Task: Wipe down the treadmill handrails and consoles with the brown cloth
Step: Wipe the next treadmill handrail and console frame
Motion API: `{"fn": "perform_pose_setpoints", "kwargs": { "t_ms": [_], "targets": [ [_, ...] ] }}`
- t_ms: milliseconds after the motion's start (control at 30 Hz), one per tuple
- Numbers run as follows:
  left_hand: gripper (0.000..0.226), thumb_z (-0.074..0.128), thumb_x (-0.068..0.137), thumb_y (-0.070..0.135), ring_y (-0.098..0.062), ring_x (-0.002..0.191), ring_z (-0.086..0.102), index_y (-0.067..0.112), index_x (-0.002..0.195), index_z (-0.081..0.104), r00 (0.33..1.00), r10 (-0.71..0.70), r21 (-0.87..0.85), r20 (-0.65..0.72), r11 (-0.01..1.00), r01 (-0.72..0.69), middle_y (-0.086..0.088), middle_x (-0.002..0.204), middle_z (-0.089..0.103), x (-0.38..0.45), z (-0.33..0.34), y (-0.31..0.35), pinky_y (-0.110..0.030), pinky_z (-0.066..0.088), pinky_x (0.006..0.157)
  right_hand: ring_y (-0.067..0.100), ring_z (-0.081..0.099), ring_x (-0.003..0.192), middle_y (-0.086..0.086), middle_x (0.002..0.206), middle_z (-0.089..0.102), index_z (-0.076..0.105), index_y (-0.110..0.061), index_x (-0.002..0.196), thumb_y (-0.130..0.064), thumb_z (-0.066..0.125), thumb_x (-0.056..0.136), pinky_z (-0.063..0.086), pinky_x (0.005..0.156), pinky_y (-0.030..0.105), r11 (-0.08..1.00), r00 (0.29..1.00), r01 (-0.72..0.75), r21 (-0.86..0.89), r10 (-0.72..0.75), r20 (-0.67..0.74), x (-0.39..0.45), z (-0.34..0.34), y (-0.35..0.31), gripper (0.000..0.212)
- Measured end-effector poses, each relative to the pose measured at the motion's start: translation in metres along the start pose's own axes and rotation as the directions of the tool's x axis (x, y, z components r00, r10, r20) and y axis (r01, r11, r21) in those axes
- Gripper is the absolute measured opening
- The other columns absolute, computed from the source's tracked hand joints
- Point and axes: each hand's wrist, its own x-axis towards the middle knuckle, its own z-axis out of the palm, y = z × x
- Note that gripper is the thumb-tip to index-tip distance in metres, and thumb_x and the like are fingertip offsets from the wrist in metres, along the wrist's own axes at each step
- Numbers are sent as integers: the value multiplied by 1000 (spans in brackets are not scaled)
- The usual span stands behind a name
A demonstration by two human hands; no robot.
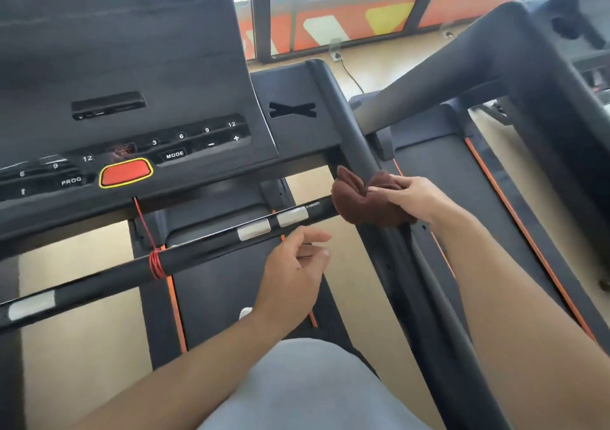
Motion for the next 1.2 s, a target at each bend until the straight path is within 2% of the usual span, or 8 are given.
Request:
{"fn": "perform_pose_setpoints", "kwargs": {
  "t_ms": [167, 300, 600, 767, 900, 1000, 1100, 1200],
  "targets": [
    [15, 65, 97, 17, 3, 96, 66, 29, 103, 70, 1000, -20, 56, 3, 998, 20, 16, 105, 72, -35, 30, -4, 0, 42, 73, 6, 72, 90, -13, 98, 77, 73, -40, 117, -51, 91, 68, 57, 78, 24, 1000, 1000, -6, -20, 7, 20, -47, -3, 50, 53],
    [15, 64, 97, 17, 4, 96, 65, 30, 104, 70, 996, -80, 74, 43, 994, 77, 17, 107, 72, -70, 74, -15, 2, 41, 72, 17, 66, 105, -10, 123, 69, 51, -44, 139, -63, 86, 62, 53, 87, 31, 968, 1000, 2, -252, -3, -3, -97, 4, 88, 87],
    [56, 64, 98, 15, -9, 120, 60, 23, 149, 44, 930, -274, 137, 245, 959, 247, 7, 141, 60, -146, 162, -52, -17, 40, 94, 32, 57, 126, 5, 149, 47, -3, -36, 159, -60, 65, 87, 53, 96, 51, 894, 985, -47, -446, -32, -167, -193, 42, 175, 102],
    [52, 63, 99, 21, -14, 129, 56, 25, 148, 46, 857, -331, 236, 395, 938, 254, 7, 138, 63, -173, 165, -70, -26, 39, 106, 27, 53, 130, -1, 154, 43, 6, -38, 160, -50, 69, 86, 52, 98, 48, 938, 958, -17, -346, -84, -275, -249, 54, 222, 98],
    [53, 63, 97, 24, -14, 123, 57, 29, 147, 45, 790, -364, 278, 493, 926, 254, 10, 129, 65, -200, 161, -96, -22, 43, 96, 26, 46, 138, -3, 161, 38, 17, -36, 160, -46, 70, 91, 46, 110, 48, 929, 902, -86, -361, -81, -423, -295, 78, 264, 87],
    [56, 63, 97, 26, -13, 122, 58, 27, 149, 44, 742, -378, 309, 554, 921, 239, 7, 134, 64, -218, 144, -120, -23, 45, 97, 24, 41, 144, -10, 165, 31, 29, -38, 159, -18, 66, 98, 44, 114, 49, 982, 826, -98, -160, -9, -564, -337, 103, 283, 74],
    [51, 64, 97, 29, -11, 121, 59, 29, 146, 48, 760, -369, 297, 535, 924, 239, 11, 130, 65, -230, 115, -143, -24, 45, 99, 24, 63, 118, -4, 139, 63, 51, -38, 145, -7, 53, 105, 55, 100, 47, 922, 721, 61, 383, 225, -656, -381, 147, 291, 51],
    [45, 63, 97, 39, -7, 121, 58, 32, 140, 53, 804, -356, 224, 477, 933, 281, 19, 123, 66, -245, 81, -158, -34, 42, 111, 26, 71, 87, 10, 107, 73, 65, -37, 125, -20, 54, 106, 62, 72, 46, 842, 849, 44, 538, 252, -464, -404, 185, 269, 27]
  ]
}}
